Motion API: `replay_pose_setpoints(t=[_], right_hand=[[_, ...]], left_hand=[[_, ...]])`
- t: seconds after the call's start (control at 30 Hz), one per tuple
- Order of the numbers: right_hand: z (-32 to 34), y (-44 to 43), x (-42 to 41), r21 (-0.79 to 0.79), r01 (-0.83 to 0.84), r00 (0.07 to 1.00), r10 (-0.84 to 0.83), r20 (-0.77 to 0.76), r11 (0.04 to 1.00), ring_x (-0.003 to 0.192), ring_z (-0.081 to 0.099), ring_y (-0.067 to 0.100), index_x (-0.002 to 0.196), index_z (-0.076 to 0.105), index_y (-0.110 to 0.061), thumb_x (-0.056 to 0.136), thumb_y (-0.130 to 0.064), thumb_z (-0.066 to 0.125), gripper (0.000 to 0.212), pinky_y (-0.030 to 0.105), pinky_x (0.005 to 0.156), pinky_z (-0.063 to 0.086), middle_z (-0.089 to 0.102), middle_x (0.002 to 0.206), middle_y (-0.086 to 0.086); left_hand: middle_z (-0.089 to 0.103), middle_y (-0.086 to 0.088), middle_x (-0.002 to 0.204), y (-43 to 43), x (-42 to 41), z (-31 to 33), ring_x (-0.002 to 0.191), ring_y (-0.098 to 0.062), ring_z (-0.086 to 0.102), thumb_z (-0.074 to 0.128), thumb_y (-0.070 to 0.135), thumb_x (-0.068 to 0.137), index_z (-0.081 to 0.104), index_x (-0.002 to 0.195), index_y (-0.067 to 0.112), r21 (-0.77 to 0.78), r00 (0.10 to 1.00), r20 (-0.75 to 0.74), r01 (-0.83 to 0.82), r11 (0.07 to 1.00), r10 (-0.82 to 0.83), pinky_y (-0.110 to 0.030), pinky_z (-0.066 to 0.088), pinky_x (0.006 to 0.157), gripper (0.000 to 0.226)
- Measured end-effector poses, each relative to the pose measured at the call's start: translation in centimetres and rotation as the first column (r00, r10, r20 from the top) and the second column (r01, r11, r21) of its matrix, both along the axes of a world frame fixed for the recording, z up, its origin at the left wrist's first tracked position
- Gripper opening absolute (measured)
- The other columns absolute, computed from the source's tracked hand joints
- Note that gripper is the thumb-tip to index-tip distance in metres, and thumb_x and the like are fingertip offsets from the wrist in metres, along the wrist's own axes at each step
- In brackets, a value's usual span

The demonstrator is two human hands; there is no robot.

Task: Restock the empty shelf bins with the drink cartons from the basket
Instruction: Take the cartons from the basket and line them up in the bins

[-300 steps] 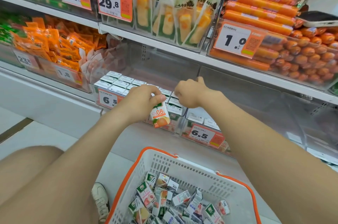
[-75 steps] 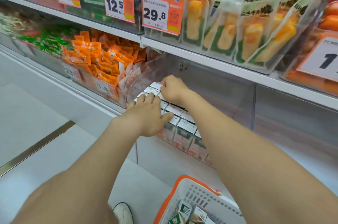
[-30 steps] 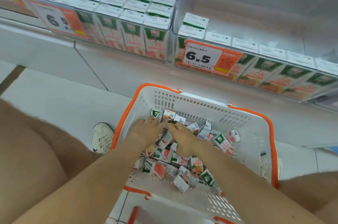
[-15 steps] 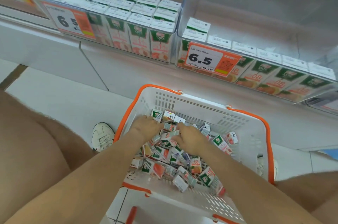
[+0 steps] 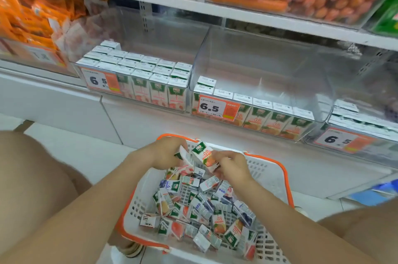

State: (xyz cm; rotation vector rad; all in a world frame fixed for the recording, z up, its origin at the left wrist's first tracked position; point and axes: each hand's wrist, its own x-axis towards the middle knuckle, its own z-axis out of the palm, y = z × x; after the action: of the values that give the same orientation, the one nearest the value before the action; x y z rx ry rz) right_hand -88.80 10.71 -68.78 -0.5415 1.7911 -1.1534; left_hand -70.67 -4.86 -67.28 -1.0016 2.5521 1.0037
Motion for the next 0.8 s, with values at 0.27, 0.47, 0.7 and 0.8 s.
replay_pose_setpoints(t=[0.27, 0.47, 0.7, 0.8], right_hand=[[9.7, 0.6, -0.1, -0.121, -0.332, 0.926, 0.348, 0.146, 0.935, 0.092, 0.068, 0.032, 0.125, 0.064, -0.010, 0.086, -0.012, 0.074, 0.040, 0.037, 0.077, 0.056, 0.070, 0.122, 0.029], [15.3, 0.1, -0.2, -0.225, -0.317, 0.947, 0.292, -0.135, 0.921, 0.087, 0.078, 0.015, 0.114, 0.062, -0.027, 0.095, -0.038, 0.074, 0.024, 0.035, 0.080, 0.063, 0.079, 0.100, -0.004], [18.2, -1.8, -3.4, -0.353, -0.281, 0.947, 0.198, -0.254, 0.892, 0.083, 0.078, 0.021, 0.115, 0.066, -0.012, 0.096, -0.025, 0.075, 0.025, 0.038, 0.070, 0.064, 0.080, 0.096, 0.005], [18.6, -3.0, -5.7, -0.334, -0.318, 0.879, 0.144, -0.455, 0.887, 0.085, 0.076, 0.016, 0.108, 0.069, -0.014, 0.094, -0.029, 0.078, 0.022, 0.035, 0.075, 0.062, 0.078, 0.099, 0.000]], left_hand=[[0.070, 0.007, 0.103, 0.9, 1.0, 10.5, 0.088, -0.012, 0.068, 0.086, 0.037, 0.086, 0.057, 0.104, 0.030, 0.026, 0.952, -0.276, -0.131, 0.991, 0.133, -0.039, 0.055, 0.076, 0.034], [0.070, -0.007, 0.112, 1.7, -0.4, 16.8, 0.091, -0.033, 0.075, 0.086, 0.037, 0.085, 0.064, 0.107, 0.034, 0.089, 0.861, -0.486, -0.118, 0.989, 0.147, -0.059, 0.061, 0.084, 0.032], [0.070, -0.003, 0.105, 1.2, -2.8, 18.5, 0.083, -0.020, 0.076, 0.082, 0.040, 0.089, 0.063, 0.111, 0.035, 0.043, 0.755, -0.606, -0.283, 0.958, 0.250, -0.046, 0.064, 0.074, 0.029], [0.072, 0.004, 0.100, 1.1, -4.0, 16.9, 0.085, -0.016, 0.072, 0.082, 0.042, 0.089, 0.062, 0.104, 0.031, 0.076, 0.627, -0.671, -0.473, 0.878, 0.396, -0.043, 0.061, 0.079, 0.027]])
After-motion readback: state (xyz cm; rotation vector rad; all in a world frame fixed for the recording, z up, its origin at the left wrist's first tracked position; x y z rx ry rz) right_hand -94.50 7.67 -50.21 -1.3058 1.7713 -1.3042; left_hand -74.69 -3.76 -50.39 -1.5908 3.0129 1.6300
